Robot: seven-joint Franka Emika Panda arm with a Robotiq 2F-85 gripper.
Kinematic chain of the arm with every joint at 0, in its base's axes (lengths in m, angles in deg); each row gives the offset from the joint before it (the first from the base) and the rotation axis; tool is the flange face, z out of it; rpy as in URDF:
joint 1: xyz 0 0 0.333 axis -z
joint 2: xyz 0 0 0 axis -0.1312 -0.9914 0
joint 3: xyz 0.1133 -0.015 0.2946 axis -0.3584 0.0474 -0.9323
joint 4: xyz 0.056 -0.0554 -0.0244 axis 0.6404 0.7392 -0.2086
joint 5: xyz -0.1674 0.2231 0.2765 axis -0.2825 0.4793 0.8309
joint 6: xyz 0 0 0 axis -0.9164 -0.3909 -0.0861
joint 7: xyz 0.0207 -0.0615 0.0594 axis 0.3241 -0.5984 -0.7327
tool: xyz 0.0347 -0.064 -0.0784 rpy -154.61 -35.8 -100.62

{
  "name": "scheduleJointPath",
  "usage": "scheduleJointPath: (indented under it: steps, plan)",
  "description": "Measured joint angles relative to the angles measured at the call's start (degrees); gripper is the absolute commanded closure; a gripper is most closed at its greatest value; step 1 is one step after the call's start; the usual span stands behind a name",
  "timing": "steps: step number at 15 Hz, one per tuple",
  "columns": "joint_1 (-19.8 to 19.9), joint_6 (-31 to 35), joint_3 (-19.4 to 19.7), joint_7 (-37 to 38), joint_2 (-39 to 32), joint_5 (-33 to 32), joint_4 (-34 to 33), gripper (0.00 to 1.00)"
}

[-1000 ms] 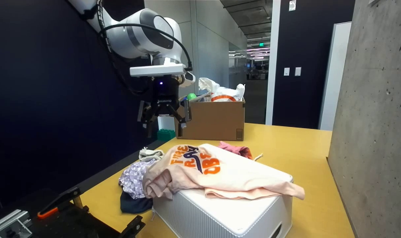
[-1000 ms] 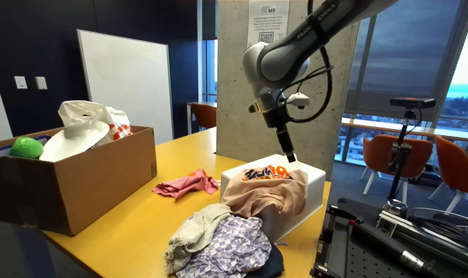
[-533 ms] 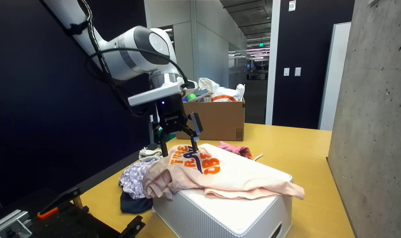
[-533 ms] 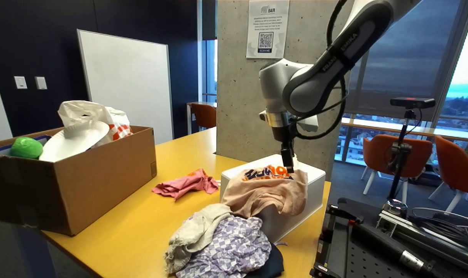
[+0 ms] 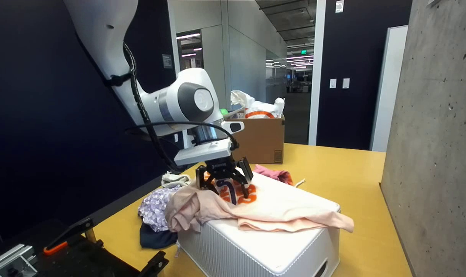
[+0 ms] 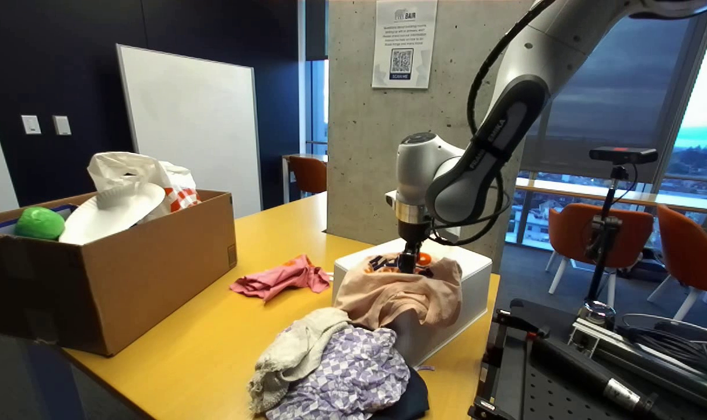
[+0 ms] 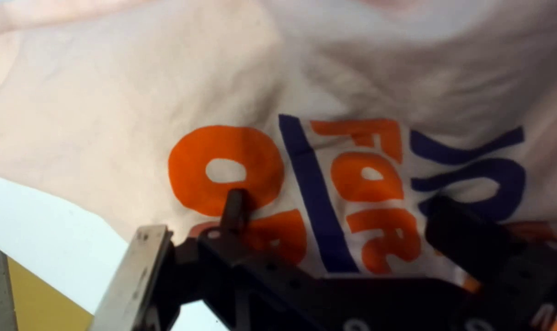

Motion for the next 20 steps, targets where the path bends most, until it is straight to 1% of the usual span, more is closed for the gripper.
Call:
scheduleJointPath:
  steps: [3,7,10,16,17,18,19,20]
  plan:
    - [0.3,5.9,0.3,-0.1,-1.9,1.3,-0.2,0.00]
    - [0.8,10.9,0.4,-0.8,-1.9,4.0,-0.1,0.00]
    - [2.0,12.7,0.4,-2.4,-1.8,6.5,-0.7,0.00]
    - [4.3,12.7,0.4,-4.2,-2.7,8.9,-3.8,0.00]
    - [4.5,12.7,0.4,-4.2,-2.9,8.9,-4.3,0.01]
    - [4.5,12.7,0.4,-4.2,-3.1,8.9,-4.8,0.11]
    - [4.6,12.7,0.5,-4.2,-3.4,9.0,-5.3,0.00]
    - [4.6,12.7,0.5,-4.2,-3.6,9.0,-5.7,0.00]
